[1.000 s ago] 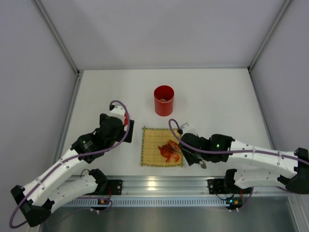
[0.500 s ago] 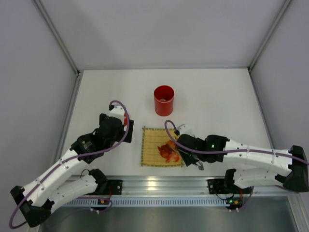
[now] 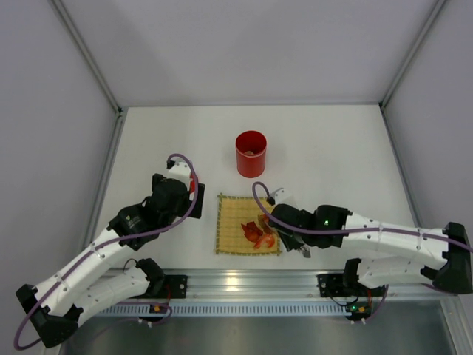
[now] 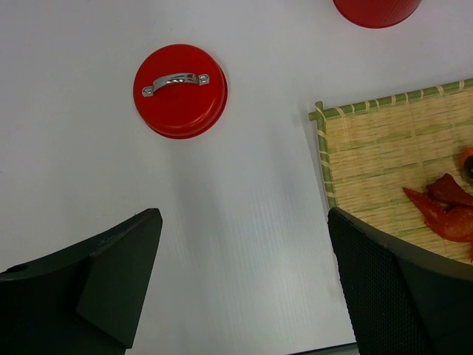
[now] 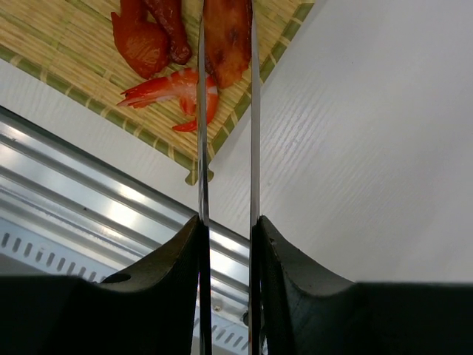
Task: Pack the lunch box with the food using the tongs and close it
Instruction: Pick up the fake food from the plate, then place the fake food in the packing box.
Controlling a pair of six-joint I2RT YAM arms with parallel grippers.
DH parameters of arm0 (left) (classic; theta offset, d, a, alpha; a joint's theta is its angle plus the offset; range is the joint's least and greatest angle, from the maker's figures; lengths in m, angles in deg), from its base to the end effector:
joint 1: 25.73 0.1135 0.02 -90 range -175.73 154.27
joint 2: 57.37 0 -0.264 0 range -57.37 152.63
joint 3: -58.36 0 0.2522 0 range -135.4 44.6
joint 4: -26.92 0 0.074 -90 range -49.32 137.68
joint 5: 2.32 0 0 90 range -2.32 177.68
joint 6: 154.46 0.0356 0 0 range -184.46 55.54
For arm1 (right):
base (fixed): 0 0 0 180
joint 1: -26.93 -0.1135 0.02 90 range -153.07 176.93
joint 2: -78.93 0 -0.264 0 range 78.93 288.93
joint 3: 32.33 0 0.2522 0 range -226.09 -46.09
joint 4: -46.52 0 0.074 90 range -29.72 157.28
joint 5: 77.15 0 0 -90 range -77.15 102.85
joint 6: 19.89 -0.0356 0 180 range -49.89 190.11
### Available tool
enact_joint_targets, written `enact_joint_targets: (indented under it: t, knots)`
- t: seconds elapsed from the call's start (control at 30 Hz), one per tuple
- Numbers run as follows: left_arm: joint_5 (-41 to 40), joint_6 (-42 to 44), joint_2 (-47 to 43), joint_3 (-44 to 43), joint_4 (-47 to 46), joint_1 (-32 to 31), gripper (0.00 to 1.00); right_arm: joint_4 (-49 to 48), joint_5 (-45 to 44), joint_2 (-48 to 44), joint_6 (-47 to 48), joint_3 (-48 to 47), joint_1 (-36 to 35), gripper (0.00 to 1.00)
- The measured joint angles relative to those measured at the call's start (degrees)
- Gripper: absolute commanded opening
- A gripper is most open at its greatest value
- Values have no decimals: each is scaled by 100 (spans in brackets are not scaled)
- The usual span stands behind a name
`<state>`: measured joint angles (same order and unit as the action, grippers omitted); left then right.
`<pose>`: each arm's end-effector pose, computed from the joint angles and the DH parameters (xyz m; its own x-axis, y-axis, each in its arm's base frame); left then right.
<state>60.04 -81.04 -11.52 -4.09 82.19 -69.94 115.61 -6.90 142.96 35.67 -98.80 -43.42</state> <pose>0.1263 -0.0999 0.3090 -0.5314 0.1643 -0.8310 0.2154 0.9750 0.0550 0.0782 0.1833 0.2629 -0.7304 -0.4628 -0.5023 -0.5193 0.8540 -0.0317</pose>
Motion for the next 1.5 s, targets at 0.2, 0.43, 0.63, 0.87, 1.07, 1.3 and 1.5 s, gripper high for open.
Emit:
enact_joint_targets:
  t: [0.2, 0.43, 0.63, 0.87, 1.07, 1.3, 1.5]
  knots:
    - [0, 0, 0, 0, 0, 0, 99, 188, -236, -90, -28, -494, 0, 28]
    - [0, 0, 0, 0, 0, 0, 99, 343, -505, -48, 35, -1165, 2, 29]
    - [0, 0, 0, 0, 0, 0, 99, 492, -719, 380, 369, -2435, 195, 31]
    - [-2, 0, 0, 0, 0, 0, 99, 376, -734, 1069, 990, -3875, 1045, 31]
    - [-2, 0, 2, 0, 2, 0, 99, 44, -597, 1731, 1379, -4116, 1799, 31]
    - [-2, 0, 0, 0, 0, 0, 99, -396, -304, 2380, 1615, -4118, 2291, 31]
    - [-2, 0, 0, 0, 0, 0, 99, -518, -205, 2551, 1683, -4118, 2430, 36]
